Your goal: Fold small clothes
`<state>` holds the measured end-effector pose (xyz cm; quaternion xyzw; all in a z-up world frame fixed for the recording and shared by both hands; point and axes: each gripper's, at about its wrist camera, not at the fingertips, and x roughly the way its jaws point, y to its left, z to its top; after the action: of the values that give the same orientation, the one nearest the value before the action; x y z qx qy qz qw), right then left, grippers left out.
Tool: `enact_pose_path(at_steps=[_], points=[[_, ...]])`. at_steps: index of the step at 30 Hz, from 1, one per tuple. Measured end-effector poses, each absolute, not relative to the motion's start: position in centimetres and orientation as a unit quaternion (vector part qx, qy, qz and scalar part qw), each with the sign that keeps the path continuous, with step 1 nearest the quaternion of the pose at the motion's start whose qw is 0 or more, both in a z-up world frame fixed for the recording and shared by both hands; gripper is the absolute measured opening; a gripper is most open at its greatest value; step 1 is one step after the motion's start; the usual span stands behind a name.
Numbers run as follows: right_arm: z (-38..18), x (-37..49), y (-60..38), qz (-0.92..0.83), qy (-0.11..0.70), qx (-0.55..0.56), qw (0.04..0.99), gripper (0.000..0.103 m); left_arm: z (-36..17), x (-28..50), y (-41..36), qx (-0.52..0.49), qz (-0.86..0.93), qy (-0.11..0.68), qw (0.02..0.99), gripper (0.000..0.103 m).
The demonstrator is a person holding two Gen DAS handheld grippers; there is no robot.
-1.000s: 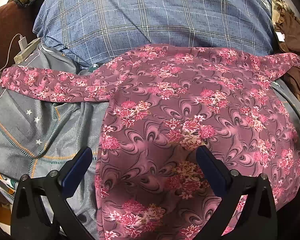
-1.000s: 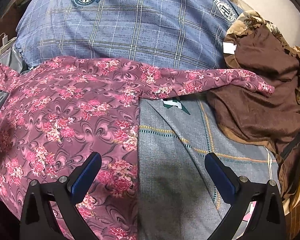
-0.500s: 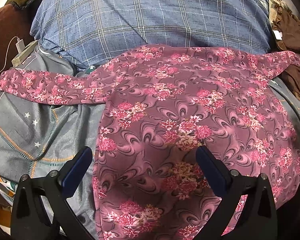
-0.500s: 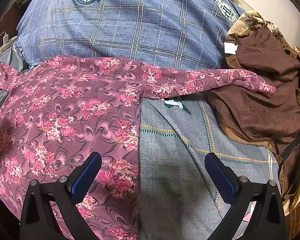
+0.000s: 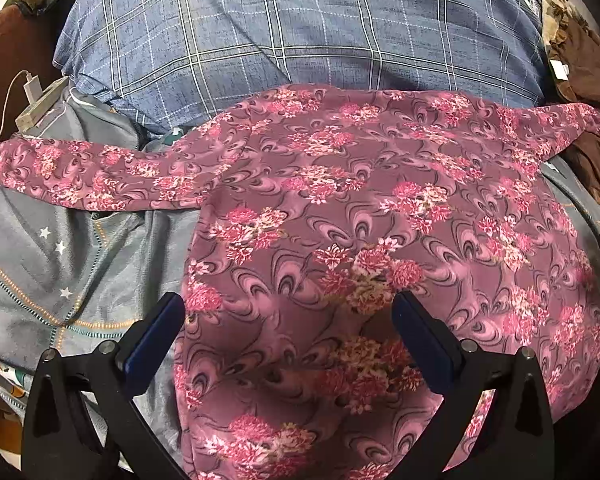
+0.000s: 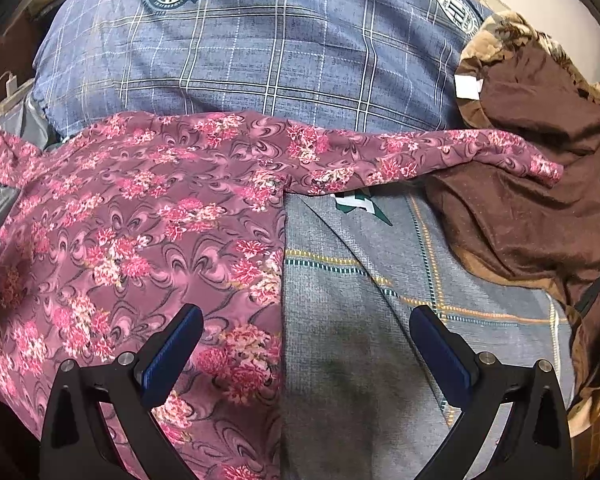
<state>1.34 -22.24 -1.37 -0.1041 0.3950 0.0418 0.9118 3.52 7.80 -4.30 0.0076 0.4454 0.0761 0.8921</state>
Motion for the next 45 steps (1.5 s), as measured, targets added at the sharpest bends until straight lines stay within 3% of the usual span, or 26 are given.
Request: enact_pose_path(at_steps=[8, 15, 21, 25, 28, 31, 32, 33, 45], points=[[0.9, 4.5, -27.3, 0.020, 0.380, -0.037, 0.924, 0.102, -4.0, 6.2, 9.0, -0.012, 0.085, 0.457, 0.885, 0.103], [6.7, 11.1, -41.5, -0.097, 0.328, 0.108, 0.933, 0.103, -4.0, 8.5, 11.3, -0.038, 0.116, 0.457, 0.881, 0.103], [7.4, 15.3, -49.5, -0.142, 0.305, 0.222, 0.915, 0.103, -5.8, 10.0, 11.7, -0.055, 0.125, 0.482, 0.866, 0.103], [6.9, 17.9, -50.6, -0.154, 0.318, 0.238, 0.905, 0.101, -6.8, 10.7, 11.2, -0.044, 0.124, 0.494, 0.859, 0.103], [6.1, 18.8, -50.7, -0.145, 0.327, 0.254, 0.898, 0.080, -7.2, 11.1, 11.0, -0.045, 0.122, 0.500, 0.856, 0.103], [5.4, 19.2, -50.6, -0.144, 0.337, 0.265, 0.892, 0.052, -7.3, 11.5, 11.0, -0.048, 0.119, 0.501, 0.856, 0.103], [5.4, 19.1, -50.6, -0.147, 0.338, 0.262, 0.892, 0.031, -7.2, 11.5, 11.0, -0.049, 0.118, 0.500, 0.857, 0.103], [5.4, 18.8, -50.3, -0.145, 0.336, 0.255, 0.895, 0.018, -7.1, 11.6, 11.0, -0.051, 0.117, 0.498, 0.858, 0.103], [7.7, 15.0, -38.8, -0.071, 0.282, 0.137, 0.947, 0.012, -5.9, 12.0, 12.0, -0.091, 0.100, 0.486, 0.863, 0.103]])
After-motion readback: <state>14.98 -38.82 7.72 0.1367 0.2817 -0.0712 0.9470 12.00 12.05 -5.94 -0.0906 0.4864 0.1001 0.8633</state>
